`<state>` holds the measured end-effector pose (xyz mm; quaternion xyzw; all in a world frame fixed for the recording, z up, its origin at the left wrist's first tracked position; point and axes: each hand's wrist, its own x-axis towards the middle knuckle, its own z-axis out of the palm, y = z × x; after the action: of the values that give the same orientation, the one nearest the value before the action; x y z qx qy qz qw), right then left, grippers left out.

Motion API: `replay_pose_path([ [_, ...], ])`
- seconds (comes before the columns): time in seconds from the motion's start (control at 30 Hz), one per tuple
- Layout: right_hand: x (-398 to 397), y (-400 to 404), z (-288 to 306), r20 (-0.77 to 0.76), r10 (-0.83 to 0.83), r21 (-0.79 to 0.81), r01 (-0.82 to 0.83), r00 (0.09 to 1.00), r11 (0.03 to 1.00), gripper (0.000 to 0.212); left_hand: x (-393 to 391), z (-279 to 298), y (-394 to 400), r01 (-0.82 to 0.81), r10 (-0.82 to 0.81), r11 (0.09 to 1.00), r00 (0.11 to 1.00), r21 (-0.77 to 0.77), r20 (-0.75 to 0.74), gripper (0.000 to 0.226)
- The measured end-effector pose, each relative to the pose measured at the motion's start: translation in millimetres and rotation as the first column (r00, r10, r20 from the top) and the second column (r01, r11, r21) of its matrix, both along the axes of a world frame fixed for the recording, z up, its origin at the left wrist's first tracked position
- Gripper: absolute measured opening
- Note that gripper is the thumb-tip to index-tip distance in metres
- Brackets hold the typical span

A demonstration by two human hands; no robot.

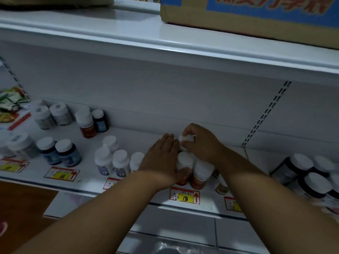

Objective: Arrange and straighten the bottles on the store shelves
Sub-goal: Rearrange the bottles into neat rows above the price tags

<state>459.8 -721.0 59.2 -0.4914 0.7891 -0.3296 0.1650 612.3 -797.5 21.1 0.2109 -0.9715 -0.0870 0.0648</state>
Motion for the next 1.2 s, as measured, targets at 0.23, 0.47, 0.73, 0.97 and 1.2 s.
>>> replay_pose_path([
  [0.23,4,-4,1,0.008,0.042,0.196,-0.043,0.999,0.980,0.018,1,4,1,0.005,-0.005,0.999,1.000,0.037,-0.019,0.100],
  [0.47,38,-39,20,-0.170,0.013,-0.079,-0.026,0.985,0.997,0.012,56,29,-30,-0.129,0.154,0.984,0.962,0.123,-0.225,0.100],
  [0.73,155,-179,27,-0.194,0.169,-0.111,-0.193,0.966,0.975,0.026,184,39,-137,-0.368,0.398,0.918,0.843,0.150,-0.363,0.064],
  [0.97,205,-300,-16,-0.381,0.255,0.248,-0.168,0.889,0.954,0.040,251,44,-211,-0.358,0.390,0.920,0.881,0.161,-0.269,0.059],
  [1.2,219,-309,-38,-0.394,0.042,0.074,-0.014,0.918,0.997,0.033,268,39,-244,-0.251,0.291,0.945,0.939,0.210,-0.185,0.058],
])
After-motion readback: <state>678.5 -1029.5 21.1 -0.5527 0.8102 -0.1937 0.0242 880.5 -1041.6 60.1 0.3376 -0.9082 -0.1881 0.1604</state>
